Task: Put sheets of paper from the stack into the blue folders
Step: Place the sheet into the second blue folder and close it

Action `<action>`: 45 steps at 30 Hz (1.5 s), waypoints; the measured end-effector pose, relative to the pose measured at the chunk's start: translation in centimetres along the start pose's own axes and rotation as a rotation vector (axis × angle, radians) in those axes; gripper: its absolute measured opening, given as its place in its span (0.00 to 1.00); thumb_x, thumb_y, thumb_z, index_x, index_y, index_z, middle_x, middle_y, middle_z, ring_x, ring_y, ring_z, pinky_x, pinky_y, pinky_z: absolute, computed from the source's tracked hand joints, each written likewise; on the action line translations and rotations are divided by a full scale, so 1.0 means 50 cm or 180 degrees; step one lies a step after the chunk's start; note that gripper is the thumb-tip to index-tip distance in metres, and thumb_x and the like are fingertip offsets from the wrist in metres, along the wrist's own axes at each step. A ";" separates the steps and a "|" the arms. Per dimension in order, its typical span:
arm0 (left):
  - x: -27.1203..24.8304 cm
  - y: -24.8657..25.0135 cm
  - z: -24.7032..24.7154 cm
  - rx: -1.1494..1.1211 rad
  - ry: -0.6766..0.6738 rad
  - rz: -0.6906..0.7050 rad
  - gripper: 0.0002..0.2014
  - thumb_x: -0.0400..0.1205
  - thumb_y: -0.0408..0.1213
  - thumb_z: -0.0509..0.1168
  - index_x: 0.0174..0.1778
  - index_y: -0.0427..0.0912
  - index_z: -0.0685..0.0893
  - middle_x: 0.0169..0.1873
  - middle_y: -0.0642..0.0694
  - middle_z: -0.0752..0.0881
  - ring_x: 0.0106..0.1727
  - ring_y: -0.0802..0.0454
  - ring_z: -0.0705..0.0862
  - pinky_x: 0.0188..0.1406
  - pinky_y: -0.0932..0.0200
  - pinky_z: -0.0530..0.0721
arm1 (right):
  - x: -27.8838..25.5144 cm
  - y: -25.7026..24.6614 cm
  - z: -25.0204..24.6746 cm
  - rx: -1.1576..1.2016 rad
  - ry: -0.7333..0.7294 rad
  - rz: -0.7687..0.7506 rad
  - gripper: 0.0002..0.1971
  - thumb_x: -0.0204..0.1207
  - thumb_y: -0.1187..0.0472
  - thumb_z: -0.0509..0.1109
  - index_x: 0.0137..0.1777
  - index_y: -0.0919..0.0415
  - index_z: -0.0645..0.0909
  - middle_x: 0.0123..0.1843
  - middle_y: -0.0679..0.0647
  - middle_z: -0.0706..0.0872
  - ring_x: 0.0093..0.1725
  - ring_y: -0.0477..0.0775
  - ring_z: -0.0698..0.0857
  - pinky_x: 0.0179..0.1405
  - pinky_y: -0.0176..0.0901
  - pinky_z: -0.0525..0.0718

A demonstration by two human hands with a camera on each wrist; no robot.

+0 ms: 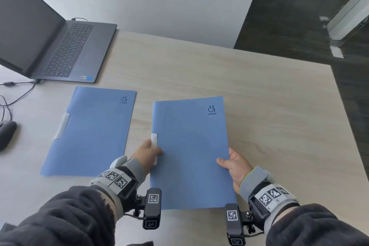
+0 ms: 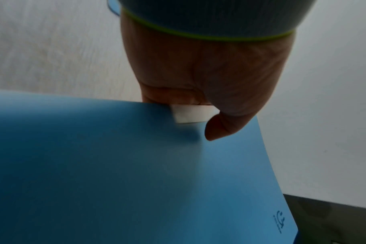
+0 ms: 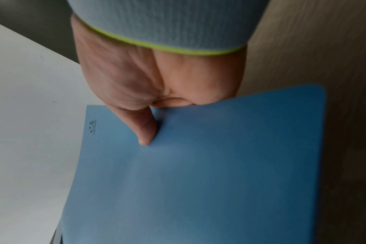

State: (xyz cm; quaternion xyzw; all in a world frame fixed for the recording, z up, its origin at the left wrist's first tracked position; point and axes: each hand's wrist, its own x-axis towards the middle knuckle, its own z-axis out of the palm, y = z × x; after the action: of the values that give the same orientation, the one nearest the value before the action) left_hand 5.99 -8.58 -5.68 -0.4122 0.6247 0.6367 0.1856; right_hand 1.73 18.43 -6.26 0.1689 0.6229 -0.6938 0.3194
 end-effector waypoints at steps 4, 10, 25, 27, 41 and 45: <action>0.018 -0.046 -0.078 0.0362 0.0016 0.0109 0.24 0.57 0.37 0.71 0.50 0.57 0.85 0.47 0.39 0.93 0.49 0.33 0.91 0.56 0.28 0.87 | 0.018 -0.004 0.070 -0.0007 -0.0083 0.0006 0.18 0.81 0.77 0.61 0.65 0.60 0.80 0.58 0.60 0.91 0.51 0.60 0.91 0.44 0.52 0.90; 0.014 -0.049 -0.215 0.0412 0.0531 0.0369 0.22 0.63 0.41 0.70 0.53 0.63 0.82 0.44 0.44 0.93 0.44 0.40 0.93 0.54 0.37 0.89 | 0.056 -0.017 0.211 -0.0688 -0.0300 -0.0092 0.14 0.82 0.72 0.63 0.65 0.68 0.78 0.55 0.60 0.90 0.45 0.51 0.90 0.39 0.37 0.88; 0.077 -0.011 -0.545 0.1522 0.1823 0.0493 0.25 0.72 0.42 0.71 0.67 0.54 0.82 0.59 0.43 0.83 0.59 0.39 0.83 0.62 0.50 0.79 | 0.126 -0.033 0.561 -0.2140 -0.0909 -0.0143 0.08 0.83 0.64 0.63 0.55 0.51 0.80 0.35 0.46 0.78 0.32 0.43 0.76 0.20 0.21 0.70; 0.087 -0.012 -0.562 0.1875 0.1791 0.0289 0.27 0.74 0.43 0.71 0.71 0.55 0.80 0.66 0.43 0.79 0.66 0.39 0.80 0.69 0.50 0.76 | 0.133 -0.027 0.573 -0.2300 -0.0846 -0.0069 0.07 0.81 0.62 0.64 0.54 0.52 0.81 0.35 0.48 0.77 0.32 0.46 0.76 0.21 0.24 0.71; 0.120 0.043 -0.406 0.2365 0.0644 0.0850 0.29 0.73 0.46 0.73 0.71 0.47 0.78 0.63 0.46 0.78 0.56 0.47 0.85 0.60 0.58 0.79 | 0.135 -0.003 0.395 -0.2575 0.0750 -0.0041 0.18 0.66 0.55 0.63 0.47 0.71 0.78 0.31 0.56 0.65 0.30 0.53 0.64 0.32 0.45 0.62; 0.123 0.061 -0.325 0.2517 0.0164 0.0951 0.19 0.72 0.48 0.69 0.60 0.54 0.83 0.55 0.51 0.78 0.48 0.51 0.84 0.56 0.58 0.81 | 0.109 -0.020 0.325 -0.2263 0.1199 0.0171 0.14 0.71 0.60 0.64 0.47 0.71 0.82 0.31 0.57 0.70 0.30 0.53 0.67 0.31 0.44 0.63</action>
State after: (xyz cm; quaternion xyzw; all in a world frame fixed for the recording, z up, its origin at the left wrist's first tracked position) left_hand 4.82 -26.17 -6.43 -0.2299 0.8782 0.3574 0.2194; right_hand -0.29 1.40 -6.22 0.1884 0.8671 -0.3834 0.2561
